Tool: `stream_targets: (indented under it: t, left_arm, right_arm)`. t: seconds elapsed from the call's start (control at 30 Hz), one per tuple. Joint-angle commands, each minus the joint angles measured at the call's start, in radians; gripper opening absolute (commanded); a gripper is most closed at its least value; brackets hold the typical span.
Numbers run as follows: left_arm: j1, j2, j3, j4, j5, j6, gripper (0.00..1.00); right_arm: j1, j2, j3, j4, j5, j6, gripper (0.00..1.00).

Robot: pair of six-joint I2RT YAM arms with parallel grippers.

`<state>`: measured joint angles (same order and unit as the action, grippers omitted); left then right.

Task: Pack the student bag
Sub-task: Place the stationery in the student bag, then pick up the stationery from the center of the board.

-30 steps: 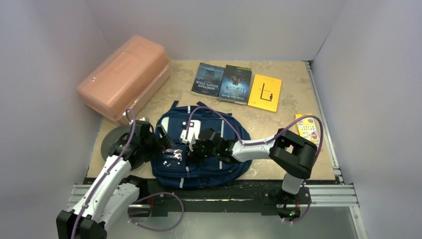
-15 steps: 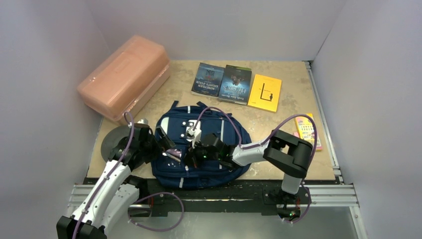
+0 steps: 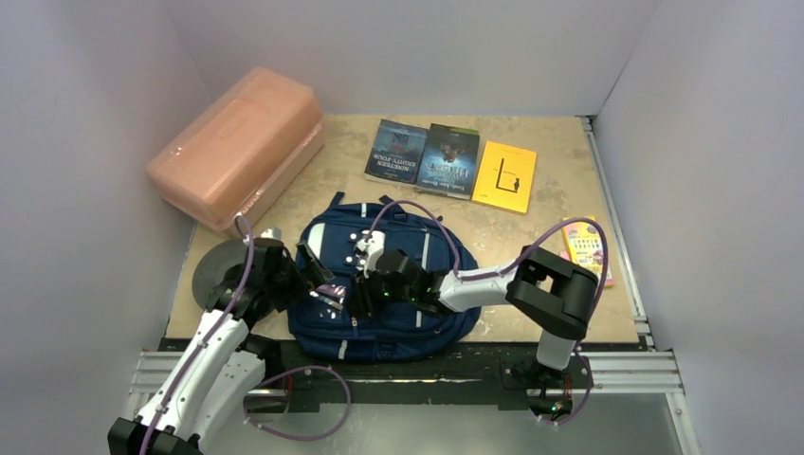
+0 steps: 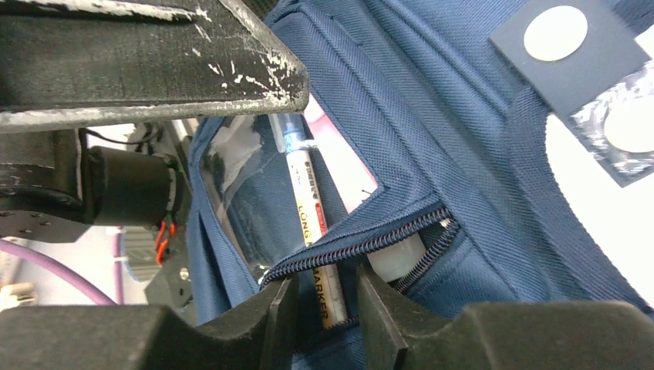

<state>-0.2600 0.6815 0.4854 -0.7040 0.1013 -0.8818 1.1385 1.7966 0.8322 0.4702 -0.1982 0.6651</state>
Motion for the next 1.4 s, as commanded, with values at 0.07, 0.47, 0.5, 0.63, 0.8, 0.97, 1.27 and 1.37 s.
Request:
stream_targets:
  t: [0.07, 0.47, 0.5, 0.63, 0.8, 0.97, 1.27, 1.37]
  left_arm:
    - [-0.004, 0.020, 0.063, -0.063, 0.041, 0.000, 1.00]
    - [-0.004, 0.014, 0.183, -0.130, 0.023, 0.081, 1.00]
    - [-0.004, 0.017, 0.203, -0.135, 0.032, 0.101, 1.00]
    - [-0.004, 0.065, 0.288, -0.159, 0.116, 0.183, 1.00]
    - [-0.009, 0.065, 0.344, -0.161, 0.241, 0.240, 1.00]
    - [-0.016, 0.040, 0.380, -0.176, 0.343, 0.295, 1.00]
    - [-0.022, 0.042, 0.389, -0.185, 0.490, 0.396, 1.00]
    - [-0.041, 0.033, 0.390, -0.205, 0.494, 0.425, 1.00]
  right_arm:
    - [0.006, -0.134, 0.096, -0.324, 0.123, -0.206, 0.41]
    - [0.000, -0.333, 0.152, -0.569, 0.223, -0.240, 0.39]
    - [-0.007, -0.363, 0.157, -0.596, 0.253, -0.235, 0.40]
    - [-0.103, -0.501, 0.132, -0.706, 0.422, -0.196, 0.53]
    - [-0.427, -0.703, 0.022, -0.867, 0.594, -0.038, 0.87]
    - [-0.744, -0.914, -0.085, -0.972, 0.675, 0.054, 0.99]
    - [-1.224, -0.950, -0.242, -1.004, 0.471, 0.192, 0.99]
    - [-1.274, -0.992, -0.303, -0.984, 0.486, 0.250, 0.99]
